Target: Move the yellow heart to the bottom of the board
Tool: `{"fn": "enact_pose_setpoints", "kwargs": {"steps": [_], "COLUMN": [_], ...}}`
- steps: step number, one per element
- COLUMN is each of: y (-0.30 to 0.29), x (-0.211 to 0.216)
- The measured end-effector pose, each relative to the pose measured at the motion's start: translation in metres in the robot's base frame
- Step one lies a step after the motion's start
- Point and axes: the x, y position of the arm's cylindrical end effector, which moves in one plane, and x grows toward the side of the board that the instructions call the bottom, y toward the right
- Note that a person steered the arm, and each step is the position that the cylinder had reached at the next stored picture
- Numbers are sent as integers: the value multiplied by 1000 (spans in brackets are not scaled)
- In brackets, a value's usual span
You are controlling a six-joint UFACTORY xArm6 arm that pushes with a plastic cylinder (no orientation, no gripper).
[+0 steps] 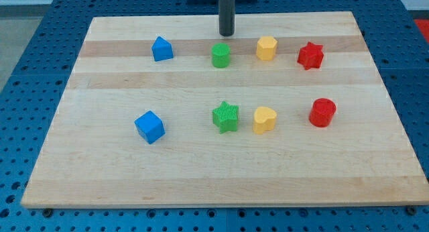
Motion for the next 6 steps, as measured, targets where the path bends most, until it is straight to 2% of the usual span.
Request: {"fn": "enact_pose_setpoints", "kwargs": {"steps": [1,2,3,5,6], "y": [35,36,36,29,-5], "x": [45,58,93,100,97]}}
